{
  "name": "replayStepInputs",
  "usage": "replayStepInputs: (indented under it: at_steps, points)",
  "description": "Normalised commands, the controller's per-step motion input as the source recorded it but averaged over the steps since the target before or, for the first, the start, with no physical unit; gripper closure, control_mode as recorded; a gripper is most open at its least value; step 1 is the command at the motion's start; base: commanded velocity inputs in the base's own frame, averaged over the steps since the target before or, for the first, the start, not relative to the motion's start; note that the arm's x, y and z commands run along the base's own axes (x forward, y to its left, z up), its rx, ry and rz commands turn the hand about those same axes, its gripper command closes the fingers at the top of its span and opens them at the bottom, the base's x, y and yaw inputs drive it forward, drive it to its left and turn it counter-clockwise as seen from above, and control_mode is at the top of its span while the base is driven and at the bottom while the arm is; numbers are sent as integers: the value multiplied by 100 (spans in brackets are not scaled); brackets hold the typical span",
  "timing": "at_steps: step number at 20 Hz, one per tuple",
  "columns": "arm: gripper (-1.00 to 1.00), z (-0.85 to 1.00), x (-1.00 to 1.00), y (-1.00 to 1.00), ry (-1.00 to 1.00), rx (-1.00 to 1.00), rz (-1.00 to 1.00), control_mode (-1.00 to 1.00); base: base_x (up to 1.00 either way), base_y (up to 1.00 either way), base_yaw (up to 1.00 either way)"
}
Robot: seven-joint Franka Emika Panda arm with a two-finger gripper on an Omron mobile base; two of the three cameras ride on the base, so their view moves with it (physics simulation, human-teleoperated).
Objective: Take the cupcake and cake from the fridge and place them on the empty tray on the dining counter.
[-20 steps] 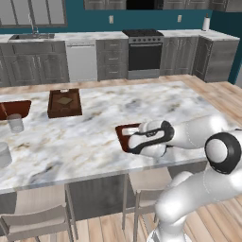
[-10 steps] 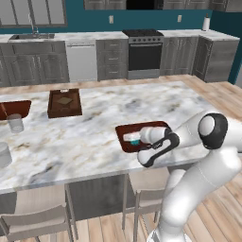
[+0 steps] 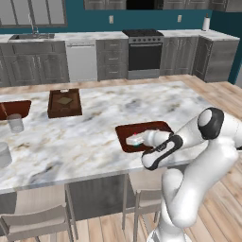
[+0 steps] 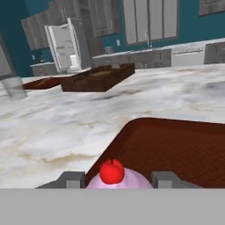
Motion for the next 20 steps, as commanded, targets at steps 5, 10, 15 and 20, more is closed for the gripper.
replayStepInputs:
  at_steps: [5, 10, 15, 20]
  points:
    - [100, -16, 10, 10, -7, 0, 5, -100, 0, 0, 0]
    - [100, -8, 32, 16, -6, 0, 4, -100, 0, 0, 0]
    - [100, -3, 47, 6, -3, 0, 2, -100, 0, 0, 0]
    - [100, -21, 41, 2, 0, 0, 0, -100, 0, 0, 0]
